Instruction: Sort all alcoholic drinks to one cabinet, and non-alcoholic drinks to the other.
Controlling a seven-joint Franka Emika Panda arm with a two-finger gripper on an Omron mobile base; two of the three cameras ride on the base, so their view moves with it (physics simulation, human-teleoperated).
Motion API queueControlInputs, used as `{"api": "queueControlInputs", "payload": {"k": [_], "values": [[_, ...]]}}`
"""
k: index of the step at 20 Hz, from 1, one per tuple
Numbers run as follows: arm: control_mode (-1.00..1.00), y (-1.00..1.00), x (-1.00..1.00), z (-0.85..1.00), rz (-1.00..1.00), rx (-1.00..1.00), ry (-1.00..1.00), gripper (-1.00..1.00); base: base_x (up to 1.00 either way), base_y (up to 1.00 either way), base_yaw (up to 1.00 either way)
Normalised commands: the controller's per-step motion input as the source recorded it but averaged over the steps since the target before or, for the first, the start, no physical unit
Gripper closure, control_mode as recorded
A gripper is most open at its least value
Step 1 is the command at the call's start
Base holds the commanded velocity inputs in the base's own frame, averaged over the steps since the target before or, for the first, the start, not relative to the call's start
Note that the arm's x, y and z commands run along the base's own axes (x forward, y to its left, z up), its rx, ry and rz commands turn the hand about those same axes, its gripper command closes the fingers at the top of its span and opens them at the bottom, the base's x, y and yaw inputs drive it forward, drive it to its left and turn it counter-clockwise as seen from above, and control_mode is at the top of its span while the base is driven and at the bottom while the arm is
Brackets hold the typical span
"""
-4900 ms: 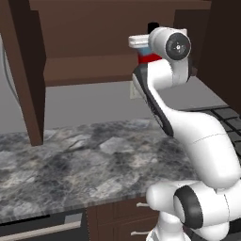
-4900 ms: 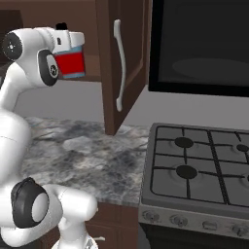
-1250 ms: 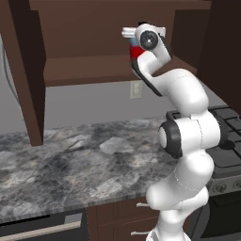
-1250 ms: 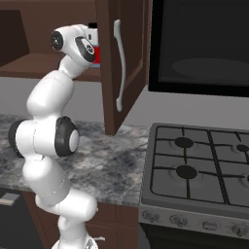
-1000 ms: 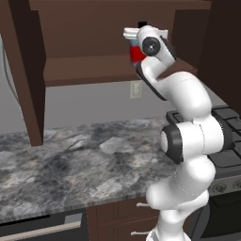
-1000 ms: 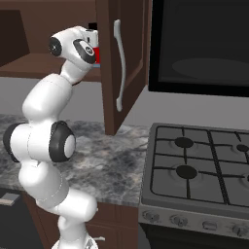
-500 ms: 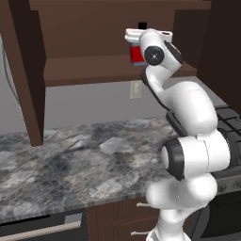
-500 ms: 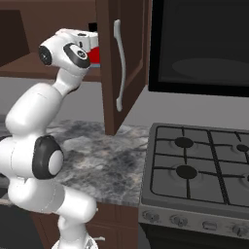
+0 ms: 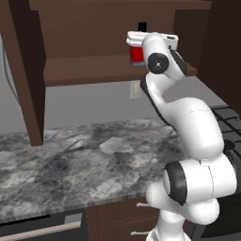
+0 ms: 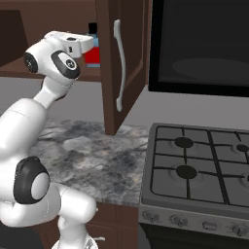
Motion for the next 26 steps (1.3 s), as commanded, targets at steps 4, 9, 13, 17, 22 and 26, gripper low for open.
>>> {"api": "queueControlInputs", "payload": {"k": [4,9,13,17,22,26], "values": [[-1.0,0.0,-0.67,0.05,0.0,0.0,0.11,-1.0,0.0,0.0,0.0],[-1.0,0.0,-0.65,0.21,0.0,0.0,0.14,-1.0,0.0,0.0,0.0],[-1.0,0.0,-0.65,0.3,0.0,0.0,0.16,-1.0,0.0,0.0,0.0],[-1.0,0.0,-0.66,0.13,0.0,0.0,0.16,-1.0,0.0,0.0,0.0],[-1.0,0.0,-0.65,0.01,0.0,0.0,0.14,-1.0,0.0,0.0,0.0],[-1.0,0.03,-0.57,-0.12,0.02,0.0,0.13,-1.0,0.0,0.0,0.0]]}}
